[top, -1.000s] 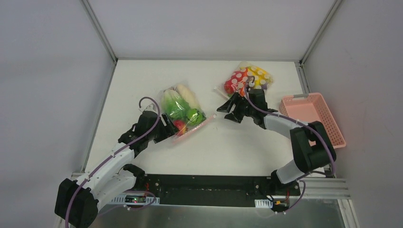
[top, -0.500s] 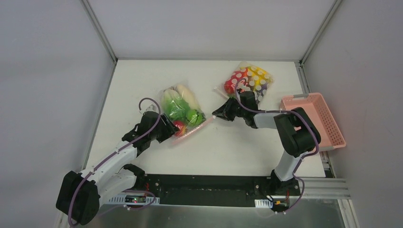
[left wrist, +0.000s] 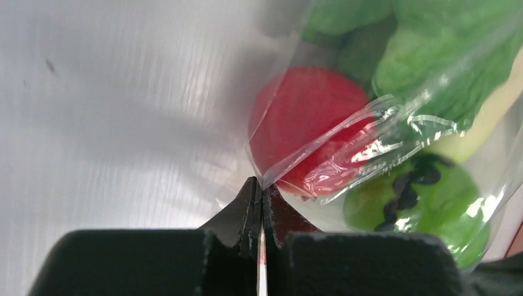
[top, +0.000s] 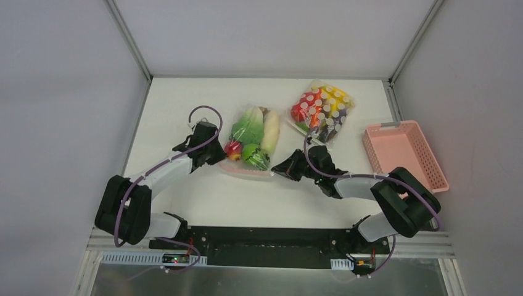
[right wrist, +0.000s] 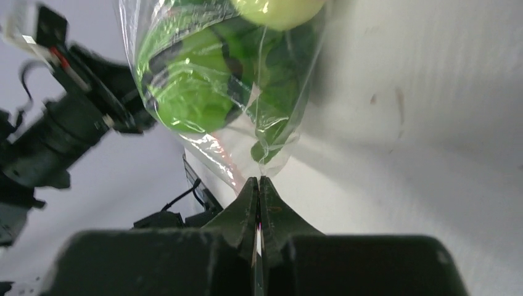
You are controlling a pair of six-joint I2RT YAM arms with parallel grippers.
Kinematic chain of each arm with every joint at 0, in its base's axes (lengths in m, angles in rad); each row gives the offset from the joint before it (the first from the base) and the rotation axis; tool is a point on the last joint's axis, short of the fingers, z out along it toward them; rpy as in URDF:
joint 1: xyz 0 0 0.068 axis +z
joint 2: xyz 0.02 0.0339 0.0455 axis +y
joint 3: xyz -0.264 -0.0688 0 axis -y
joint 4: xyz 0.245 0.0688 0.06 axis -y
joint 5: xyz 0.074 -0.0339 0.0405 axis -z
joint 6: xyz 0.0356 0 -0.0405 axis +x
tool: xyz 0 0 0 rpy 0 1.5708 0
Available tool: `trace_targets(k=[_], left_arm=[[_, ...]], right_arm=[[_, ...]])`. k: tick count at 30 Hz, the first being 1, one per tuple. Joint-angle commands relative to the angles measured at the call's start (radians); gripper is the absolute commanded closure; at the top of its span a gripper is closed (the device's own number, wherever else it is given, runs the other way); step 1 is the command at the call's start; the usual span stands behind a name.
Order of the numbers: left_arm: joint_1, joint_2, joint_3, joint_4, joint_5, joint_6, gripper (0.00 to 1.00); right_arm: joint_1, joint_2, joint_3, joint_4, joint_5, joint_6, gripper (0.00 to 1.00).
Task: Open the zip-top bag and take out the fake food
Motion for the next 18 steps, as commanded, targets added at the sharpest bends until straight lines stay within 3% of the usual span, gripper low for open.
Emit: trace_targets(k=[1,3,10,18], left_arm=[[0.042,0.078,0.138,0.015,0.008,0.111,0.98],[0.048,0.078,0.164,0.003,0.013,0.117,0.93],[0.035,-0.117,0.038,-0.018,0.024,0.018,0.55],[-0.029,-0.437,-0.222,0.005,0.022,-0.196,0.46]], right_arm=[[0.137,-0.031,-0.031,0.116,0.153,0.070,1.00],[0.187,-0.014,-0.025,0.145,0.211,0.083,1.00],[0.246,0.050,0.041,0.154,0.289,0.084,1.00],[0.274,0.102,0.080,0.199,0.312,0.116,1.00]])
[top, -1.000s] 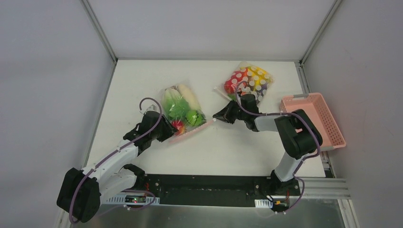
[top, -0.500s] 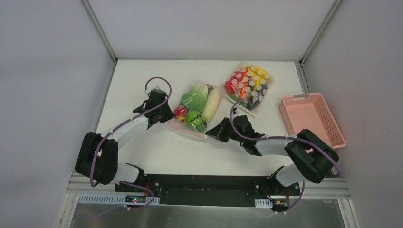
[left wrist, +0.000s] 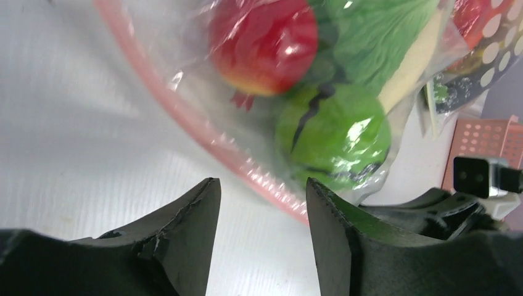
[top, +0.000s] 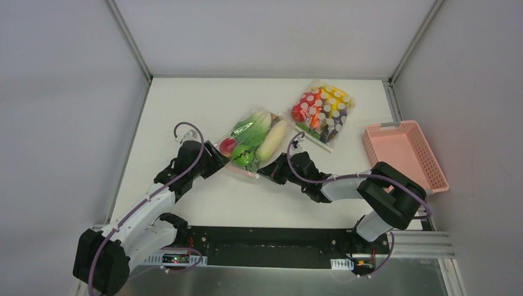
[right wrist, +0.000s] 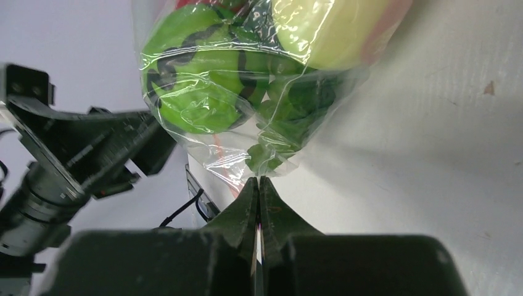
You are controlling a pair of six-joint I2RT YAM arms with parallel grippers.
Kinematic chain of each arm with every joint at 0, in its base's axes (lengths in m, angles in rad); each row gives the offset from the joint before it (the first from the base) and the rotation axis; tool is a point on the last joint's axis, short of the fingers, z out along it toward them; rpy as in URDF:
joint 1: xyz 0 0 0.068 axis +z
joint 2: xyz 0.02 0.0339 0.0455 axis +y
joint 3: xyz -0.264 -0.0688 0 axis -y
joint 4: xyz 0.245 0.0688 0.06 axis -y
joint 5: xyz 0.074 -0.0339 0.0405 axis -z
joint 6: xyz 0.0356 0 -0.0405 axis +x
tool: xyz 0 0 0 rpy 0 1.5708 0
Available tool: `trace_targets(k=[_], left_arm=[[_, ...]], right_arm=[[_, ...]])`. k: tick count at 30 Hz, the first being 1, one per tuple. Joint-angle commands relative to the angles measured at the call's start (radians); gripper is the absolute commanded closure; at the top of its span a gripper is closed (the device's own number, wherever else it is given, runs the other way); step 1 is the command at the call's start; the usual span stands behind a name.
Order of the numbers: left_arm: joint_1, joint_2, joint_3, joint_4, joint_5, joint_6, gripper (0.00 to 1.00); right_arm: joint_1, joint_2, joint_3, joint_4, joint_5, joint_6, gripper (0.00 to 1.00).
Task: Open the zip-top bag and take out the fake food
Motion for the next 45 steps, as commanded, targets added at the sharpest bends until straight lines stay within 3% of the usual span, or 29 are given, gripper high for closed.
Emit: trace_targets(k=[1,6,10,16,30,45], left_arm=[[-0.029,-0.149,-0.127,0.037,0.020,-0.170,0.45],[-0.074,-0.124,-0.221,0.268,0.141,-0.310,0.45],[-0.149,-0.024,-0.236,0.407,0.148,-0.361,0.45],[-0.221,0.063,-0.224,0.480,0.145,-0.384,0.46],[-0.275,0.117,-0.268,0.569,0.096,-0.458,0.50],[-0.302,0.184,-0.277,0.674,0.093,-0.500,0.92]], right_arm=[[0.018,0.020,0.055,0.080,0.038,0.029,1.00],[0.039,0.030,0.064,0.090,0.056,0.041,0.99],[0.046,0.016,0.060,0.091,0.058,0.050,0.84],[0.045,-0.050,0.019,0.040,0.064,0.033,0.67],[0.044,-0.051,-0.025,0.062,0.011,0.050,0.68],[0.044,-0.084,-0.069,0.076,0.017,0.059,0.68]])
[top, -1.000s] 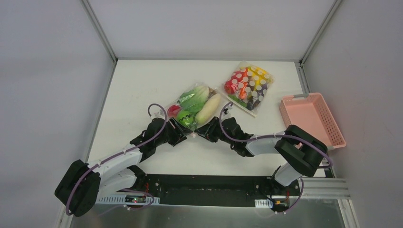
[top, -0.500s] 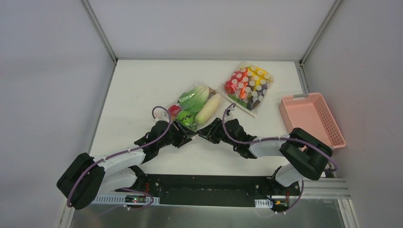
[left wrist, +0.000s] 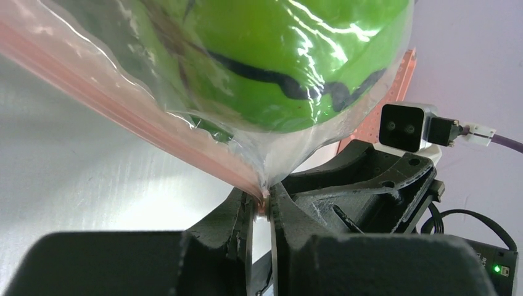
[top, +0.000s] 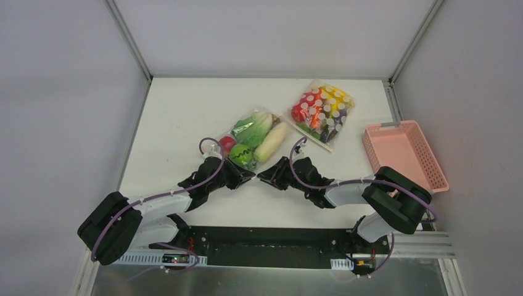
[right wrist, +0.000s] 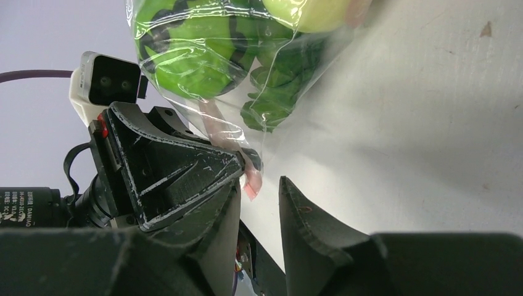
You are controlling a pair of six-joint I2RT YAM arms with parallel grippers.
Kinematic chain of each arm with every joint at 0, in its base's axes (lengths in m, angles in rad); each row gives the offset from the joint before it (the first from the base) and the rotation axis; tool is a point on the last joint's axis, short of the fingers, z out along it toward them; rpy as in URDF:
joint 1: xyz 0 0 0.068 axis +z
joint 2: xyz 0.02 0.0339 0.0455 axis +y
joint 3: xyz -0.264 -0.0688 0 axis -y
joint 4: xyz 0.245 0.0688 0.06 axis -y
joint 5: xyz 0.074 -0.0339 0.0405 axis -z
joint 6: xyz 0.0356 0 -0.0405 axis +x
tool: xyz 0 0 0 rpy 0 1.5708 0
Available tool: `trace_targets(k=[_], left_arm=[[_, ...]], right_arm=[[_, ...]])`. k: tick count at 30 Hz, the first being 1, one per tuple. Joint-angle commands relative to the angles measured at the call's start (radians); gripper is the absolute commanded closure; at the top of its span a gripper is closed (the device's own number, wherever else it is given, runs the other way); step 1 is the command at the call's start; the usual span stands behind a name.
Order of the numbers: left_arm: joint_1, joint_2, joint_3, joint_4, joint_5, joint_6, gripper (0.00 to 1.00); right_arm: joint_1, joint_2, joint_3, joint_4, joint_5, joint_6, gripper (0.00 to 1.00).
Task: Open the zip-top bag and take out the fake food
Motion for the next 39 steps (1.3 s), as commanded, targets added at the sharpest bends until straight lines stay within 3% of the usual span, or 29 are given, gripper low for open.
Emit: trace_targets(k=[1,2,20,39], left_arm=[[-0.019,0.008,-0.017,0.088,-0.018,-0.026,0.97],[-0.020,0.007,-0.020,0.092,-0.020,-0.028,1.00],[-0.027,0.029,-0.095,0.323,-0.062,-0.133,1.00],[-0.027,-0.038,-0.106,0.296,-0.093,-0.141,1.00]], right_arm=[[0.002,-0.041,-0.011,0.061,-0.011,0.014,0.68],[0.002,-0.039,-0.013,0.068,-0.016,0.018,0.68],[-0.031,0.073,-0.022,0.237,-0.138,0.096,0.74],[-0.051,0.112,-0.022,0.271,-0.164,0.141,0.76]])
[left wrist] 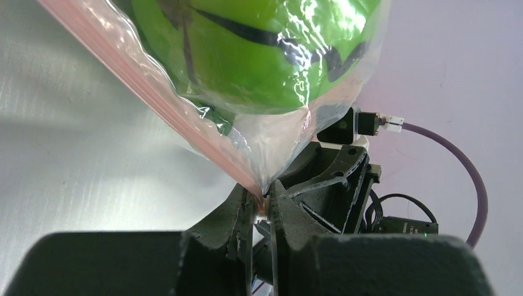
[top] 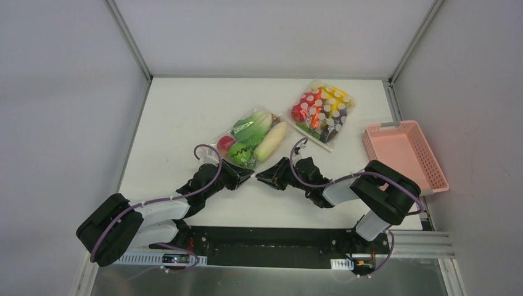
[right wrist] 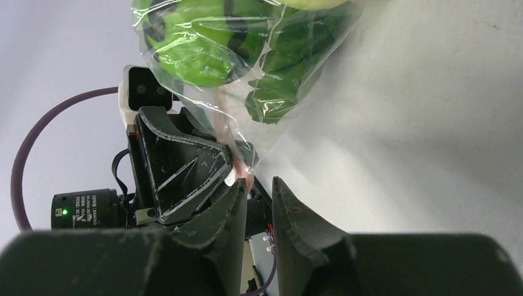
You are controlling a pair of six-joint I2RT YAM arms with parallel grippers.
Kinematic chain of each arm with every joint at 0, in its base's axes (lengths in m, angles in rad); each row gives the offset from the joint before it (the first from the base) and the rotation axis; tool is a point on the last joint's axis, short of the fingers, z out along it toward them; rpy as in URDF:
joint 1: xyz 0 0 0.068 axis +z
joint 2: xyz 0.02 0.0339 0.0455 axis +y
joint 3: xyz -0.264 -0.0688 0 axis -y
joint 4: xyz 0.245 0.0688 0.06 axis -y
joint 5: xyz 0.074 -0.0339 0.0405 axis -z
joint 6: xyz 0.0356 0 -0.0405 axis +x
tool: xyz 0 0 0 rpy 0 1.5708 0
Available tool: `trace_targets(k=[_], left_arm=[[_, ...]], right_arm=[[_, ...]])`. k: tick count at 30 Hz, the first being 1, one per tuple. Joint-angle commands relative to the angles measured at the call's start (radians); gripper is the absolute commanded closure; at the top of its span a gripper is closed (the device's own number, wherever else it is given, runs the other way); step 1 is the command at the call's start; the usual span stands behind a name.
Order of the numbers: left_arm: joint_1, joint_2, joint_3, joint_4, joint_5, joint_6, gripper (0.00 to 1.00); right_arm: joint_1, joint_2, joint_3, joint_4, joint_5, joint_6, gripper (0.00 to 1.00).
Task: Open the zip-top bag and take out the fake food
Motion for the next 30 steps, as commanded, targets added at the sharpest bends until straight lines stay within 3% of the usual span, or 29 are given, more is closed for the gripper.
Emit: trace_targets(k=[1,8,30], left_arm=[[-0.009,-0.020,0.010,0.059,-0.026,-0.015,1.00],[-0.010,0.003,0.010,0.081,-0.023,-0.019,1.00],[-0.019,0.038,-0.007,0.136,-0.013,-0.014,1.00]], right_arm=[[-0.004,0.017,0.012,0.090,-0.036,0.000,0.76],[-0.004,0.059,0.022,0.190,-0.064,0.024,0.83],[-0.004,0.083,0.036,0.250,-0.055,0.024,0.87]])
